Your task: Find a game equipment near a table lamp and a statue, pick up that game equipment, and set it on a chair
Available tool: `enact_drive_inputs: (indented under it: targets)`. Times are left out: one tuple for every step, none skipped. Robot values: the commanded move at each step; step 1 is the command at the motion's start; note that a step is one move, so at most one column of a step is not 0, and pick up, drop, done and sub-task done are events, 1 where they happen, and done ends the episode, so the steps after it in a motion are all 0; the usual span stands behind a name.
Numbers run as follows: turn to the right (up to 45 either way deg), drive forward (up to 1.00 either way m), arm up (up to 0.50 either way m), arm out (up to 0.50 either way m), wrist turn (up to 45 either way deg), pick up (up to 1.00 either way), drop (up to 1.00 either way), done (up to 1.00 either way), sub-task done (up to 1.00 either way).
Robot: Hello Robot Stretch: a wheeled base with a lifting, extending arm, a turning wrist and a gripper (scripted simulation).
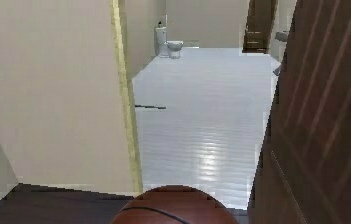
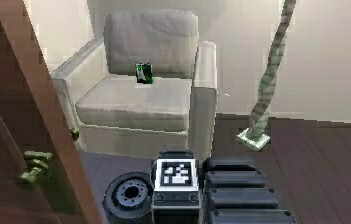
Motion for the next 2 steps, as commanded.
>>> enact_drive_inputs:
  targets:
    - [-3.0,0.0,0.0,0.0,0.0,0.0,0.0,0.0,0.0]
    - [0.0,0.05,0.0,0.0,0.0,0.0,0.0,0.0,0.0]
